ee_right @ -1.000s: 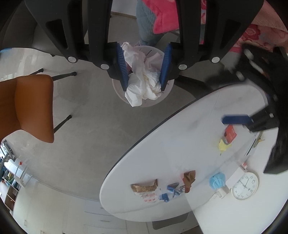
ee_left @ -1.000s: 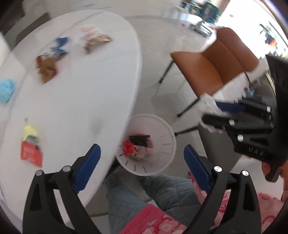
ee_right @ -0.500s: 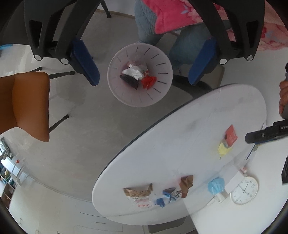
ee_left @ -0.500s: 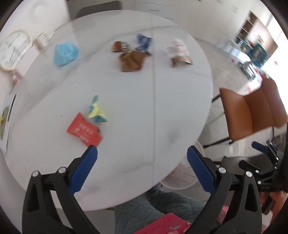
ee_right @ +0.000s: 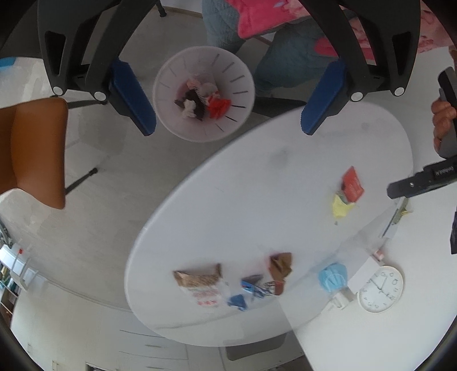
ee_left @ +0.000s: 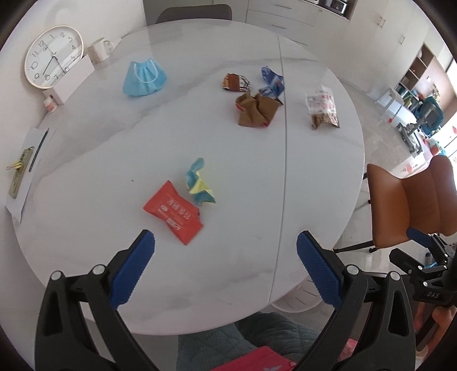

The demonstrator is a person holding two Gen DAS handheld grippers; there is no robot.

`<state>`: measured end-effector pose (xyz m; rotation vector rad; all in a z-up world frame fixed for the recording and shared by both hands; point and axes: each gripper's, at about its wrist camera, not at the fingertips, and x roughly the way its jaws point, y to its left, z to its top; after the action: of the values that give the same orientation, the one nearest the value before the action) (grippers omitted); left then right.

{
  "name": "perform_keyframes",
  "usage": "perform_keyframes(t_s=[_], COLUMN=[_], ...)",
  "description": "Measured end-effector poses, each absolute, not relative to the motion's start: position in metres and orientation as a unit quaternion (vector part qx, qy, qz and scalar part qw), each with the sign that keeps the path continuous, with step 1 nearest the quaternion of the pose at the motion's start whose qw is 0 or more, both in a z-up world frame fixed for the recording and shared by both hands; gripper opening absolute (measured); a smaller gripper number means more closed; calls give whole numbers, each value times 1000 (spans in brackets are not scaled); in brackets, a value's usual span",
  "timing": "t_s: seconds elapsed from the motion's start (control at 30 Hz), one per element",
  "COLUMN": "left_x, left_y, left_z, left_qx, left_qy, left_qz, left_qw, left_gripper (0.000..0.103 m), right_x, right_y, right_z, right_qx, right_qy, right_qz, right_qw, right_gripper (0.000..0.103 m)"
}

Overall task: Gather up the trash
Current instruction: 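Move both tools back over the table toward the remaining trash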

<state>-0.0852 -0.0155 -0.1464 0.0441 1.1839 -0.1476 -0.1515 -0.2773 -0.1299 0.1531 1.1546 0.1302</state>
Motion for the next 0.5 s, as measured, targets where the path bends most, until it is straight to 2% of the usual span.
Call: perform_keyframes(t_s=[0.23,0.5], left_x=[-49,41], left_y=[19,75], left_z=[-147,-153], left_qx=[22,23], left_qy=[560,556], left_qz=[-65,-70], left_qw=[826,828], left_gripper=[95,95], right_x=[-102,-19], right_y=[-235,-178], right_z=[-120,-130], right_qx=[60,58], right_qy=[536,538], right_qz=[78,66], right_qw=[838,838], right_gripper=[101,101])
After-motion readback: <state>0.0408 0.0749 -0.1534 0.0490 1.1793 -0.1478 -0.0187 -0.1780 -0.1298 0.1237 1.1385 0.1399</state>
